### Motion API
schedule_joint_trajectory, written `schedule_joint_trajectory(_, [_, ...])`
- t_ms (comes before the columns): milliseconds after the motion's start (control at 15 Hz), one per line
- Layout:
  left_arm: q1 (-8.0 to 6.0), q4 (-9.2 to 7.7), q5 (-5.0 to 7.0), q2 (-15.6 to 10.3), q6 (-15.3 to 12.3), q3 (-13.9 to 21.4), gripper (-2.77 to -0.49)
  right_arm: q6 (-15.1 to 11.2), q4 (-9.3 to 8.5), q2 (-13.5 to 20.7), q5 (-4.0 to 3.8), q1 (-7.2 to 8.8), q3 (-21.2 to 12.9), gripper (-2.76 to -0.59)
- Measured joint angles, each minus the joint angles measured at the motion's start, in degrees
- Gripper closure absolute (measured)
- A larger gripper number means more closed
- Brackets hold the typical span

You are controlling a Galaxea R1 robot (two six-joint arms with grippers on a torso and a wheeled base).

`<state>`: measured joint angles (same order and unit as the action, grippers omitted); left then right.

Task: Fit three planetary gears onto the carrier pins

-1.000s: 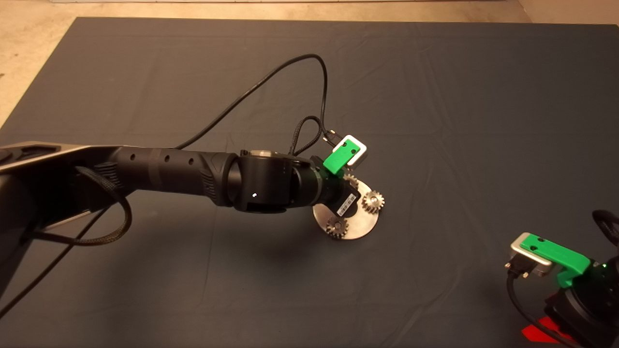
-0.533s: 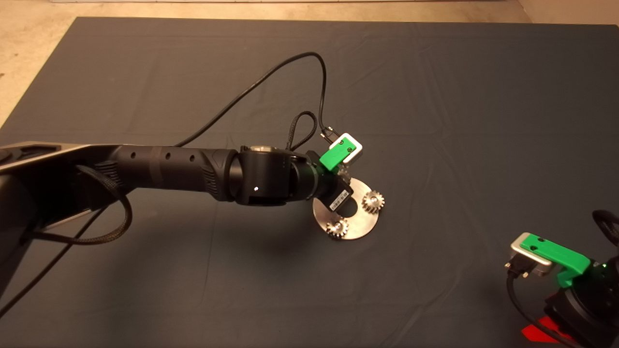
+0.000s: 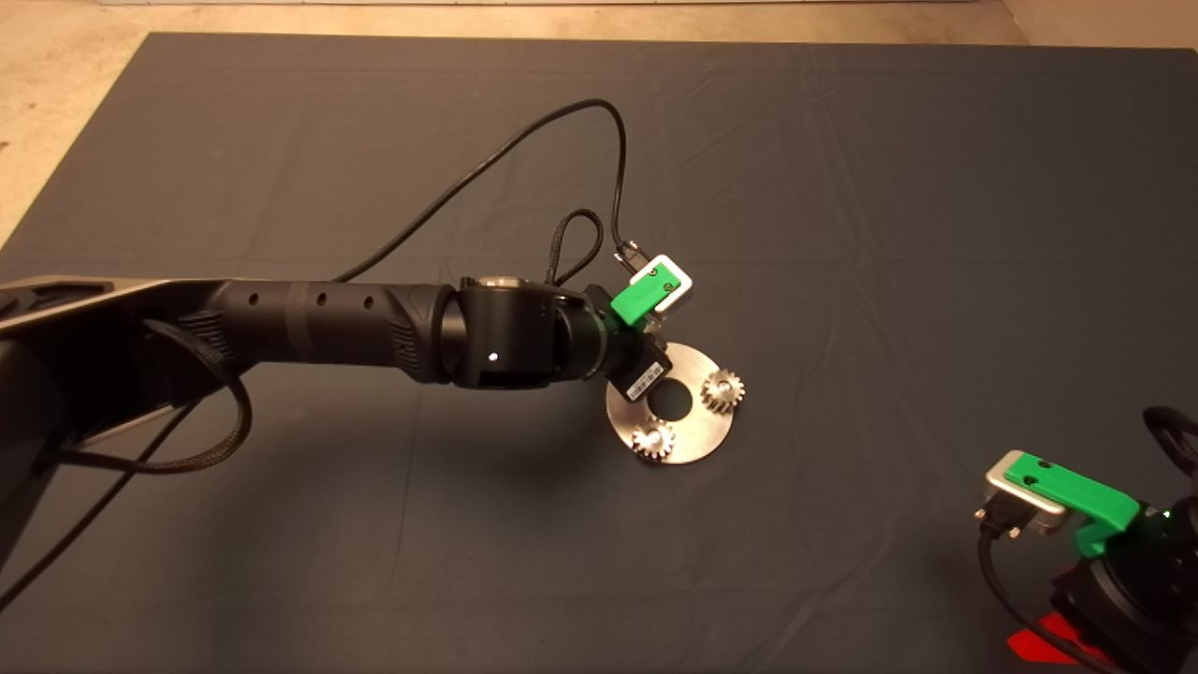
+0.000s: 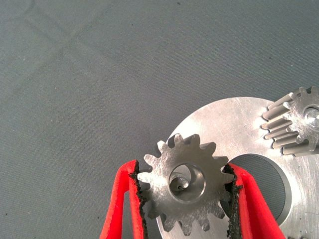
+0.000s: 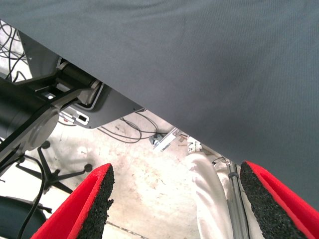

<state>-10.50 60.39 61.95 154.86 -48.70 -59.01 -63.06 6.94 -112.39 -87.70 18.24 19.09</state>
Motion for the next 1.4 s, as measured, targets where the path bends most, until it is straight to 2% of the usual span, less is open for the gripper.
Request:
schedule_joint_trajectory(333, [0.00, -0.22, -0.02, 0.0, 0.0, 0.0, -0.60, 0.0, 0.00, 0.0, 0.00, -0.01, 0.0, -1.86])
schedule_joint_trajectory(733, [0.00, -2.12, -0.88, -0.3, 0.0, 0.2, -0.60, 0.0, 0.00, 0.0, 0.00, 0.00, 0.0, -1.86])
schedule_joint_trajectory(933, [0.02, -2.60, -0.79, -0.5, 0.0, 0.5, -0.59, 0.0, 0.00, 0.0, -0.01, 0.00, 0.0, -1.86])
schedule_joint_trajectory(1400, [0.66, -2.34, -1.03, -1.0, 0.1, 1.2, -0.59, 0.0, 0.00, 0.0, 0.00, 0.00, 0.0, -1.86])
